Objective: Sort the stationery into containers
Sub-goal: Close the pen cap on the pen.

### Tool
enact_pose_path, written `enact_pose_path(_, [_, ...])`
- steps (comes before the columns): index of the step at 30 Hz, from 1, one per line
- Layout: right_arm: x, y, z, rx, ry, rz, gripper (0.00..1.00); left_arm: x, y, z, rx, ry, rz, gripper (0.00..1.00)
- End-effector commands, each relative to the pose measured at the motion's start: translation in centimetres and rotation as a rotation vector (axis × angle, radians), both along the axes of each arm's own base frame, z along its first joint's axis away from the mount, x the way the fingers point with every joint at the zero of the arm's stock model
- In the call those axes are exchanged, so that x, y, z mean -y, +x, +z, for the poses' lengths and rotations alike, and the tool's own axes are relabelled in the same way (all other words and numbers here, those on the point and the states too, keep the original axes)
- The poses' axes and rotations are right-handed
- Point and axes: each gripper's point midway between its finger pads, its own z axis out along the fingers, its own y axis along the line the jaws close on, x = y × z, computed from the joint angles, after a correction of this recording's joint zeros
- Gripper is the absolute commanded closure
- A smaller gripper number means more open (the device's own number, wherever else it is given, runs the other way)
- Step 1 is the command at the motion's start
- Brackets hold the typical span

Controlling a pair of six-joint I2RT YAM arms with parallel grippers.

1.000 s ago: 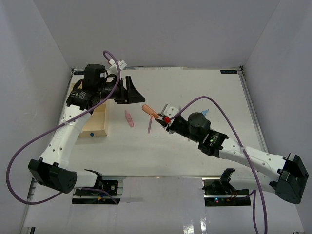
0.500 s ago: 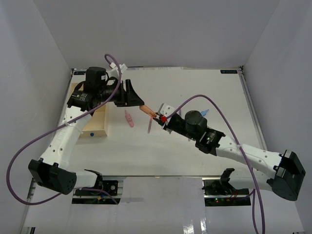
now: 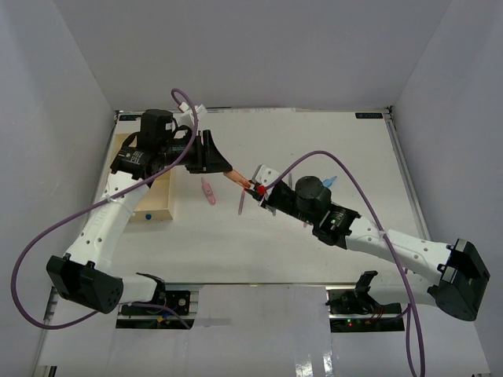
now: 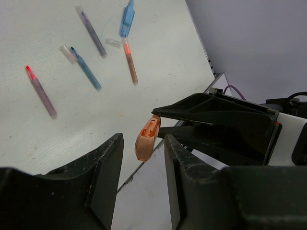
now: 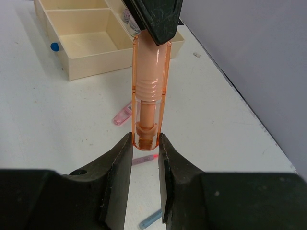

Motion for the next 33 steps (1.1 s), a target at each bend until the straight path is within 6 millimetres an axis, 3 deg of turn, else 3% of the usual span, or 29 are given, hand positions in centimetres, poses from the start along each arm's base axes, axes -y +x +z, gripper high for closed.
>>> enact_pose_path(1, [-0.8,0.1,3.7,0.053,0.084,0.012,0.92,0.1,-0.6,0.5,0.042,-0.008,-0.023,0.5])
enact_pose_path(10, [-1.1,0.1,4.0,0.053,0.089,0.02,0.92,0.2,-0.8,0.3,0.059,-0.001,-0.03,0.58])
enact_pose_path(15, [-1.4,-0.2,4.5,0.054,0.101,0.046,0.92,0.3,-0.9,0.1,0.064,-0.005,-0.041,0.7])
enact_pose_path(26, [-1.9,0.3,6.4,0.089,0.132,0.04,0.92,0.4,-1.5,-0.5,0.045,-0.004,-0.051,0.74])
enact_pose_path(33, [-2.0,0.5,8.9,0.134,0.17,0.038,0.92,0.6,-1.8,-1.6,0.004,0.0,-0.053,0.74])
